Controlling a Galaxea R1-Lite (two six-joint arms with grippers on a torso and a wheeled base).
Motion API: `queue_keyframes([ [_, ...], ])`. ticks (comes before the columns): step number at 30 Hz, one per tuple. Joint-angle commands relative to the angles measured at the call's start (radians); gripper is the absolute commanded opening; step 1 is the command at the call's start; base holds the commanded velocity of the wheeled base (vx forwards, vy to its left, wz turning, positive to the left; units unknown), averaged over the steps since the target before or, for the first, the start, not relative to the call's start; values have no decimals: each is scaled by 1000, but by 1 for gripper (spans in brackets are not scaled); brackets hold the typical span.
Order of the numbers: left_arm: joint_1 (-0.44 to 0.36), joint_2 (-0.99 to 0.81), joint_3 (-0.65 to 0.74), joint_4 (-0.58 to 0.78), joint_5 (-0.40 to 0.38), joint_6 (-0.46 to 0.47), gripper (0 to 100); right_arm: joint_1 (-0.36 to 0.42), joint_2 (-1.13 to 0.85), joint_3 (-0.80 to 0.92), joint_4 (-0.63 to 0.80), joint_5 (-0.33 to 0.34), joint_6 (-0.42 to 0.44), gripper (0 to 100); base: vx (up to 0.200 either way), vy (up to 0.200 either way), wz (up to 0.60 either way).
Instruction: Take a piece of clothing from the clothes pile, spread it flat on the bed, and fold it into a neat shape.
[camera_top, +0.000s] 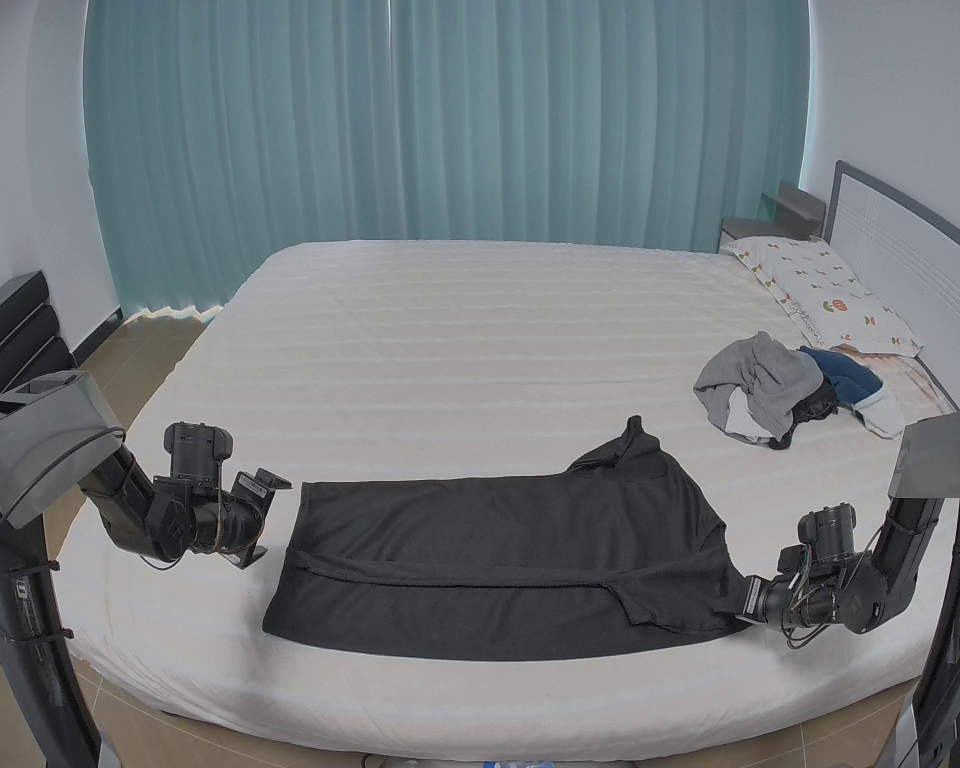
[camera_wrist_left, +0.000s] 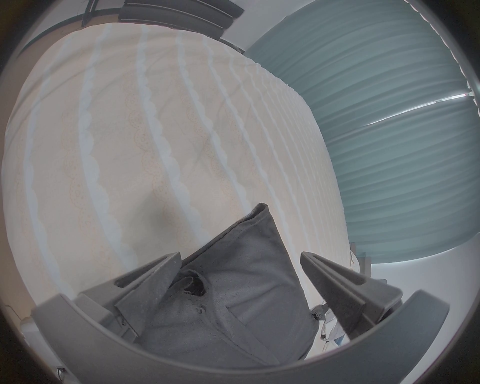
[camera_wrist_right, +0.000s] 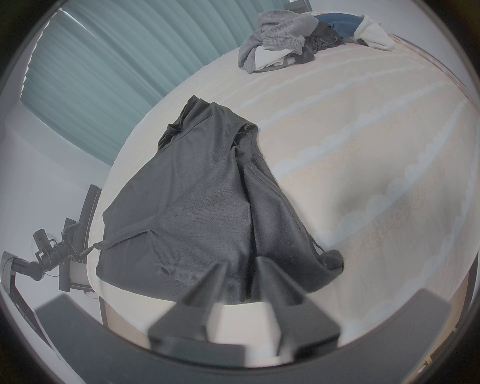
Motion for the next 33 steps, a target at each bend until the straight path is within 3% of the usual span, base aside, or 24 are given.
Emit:
queue_keyframes([
  [1, -4, -10, 25, 5, -3, 8, 100, -7, -21, -9, -9, 2, 14, 100, 0, 0, 0],
  [6, -38, -51, 66, 7, -15, 48, 100, -33, -66, -31, -34, 8, 40, 100, 0, 0, 0],
  [10, -68, -54, 74, -2, -27, 57, 100, -49, -73, -86, -63, 11, 184, 100, 0, 0, 0],
  [13, -68, -50, 71, -1, -23, 57, 100, -49, -56, -107, -68, 11, 242, 100, 0, 0, 0],
  [26, -67, -48, 69, 5, -44, 46, 100, -47, -32, -112, -69, 19, 251, 100, 0, 0, 0],
  [33, -68, -47, 68, 7, -44, 46, 100, -44, -29, -112, -69, 19, 251, 100, 0, -200, 0],
])
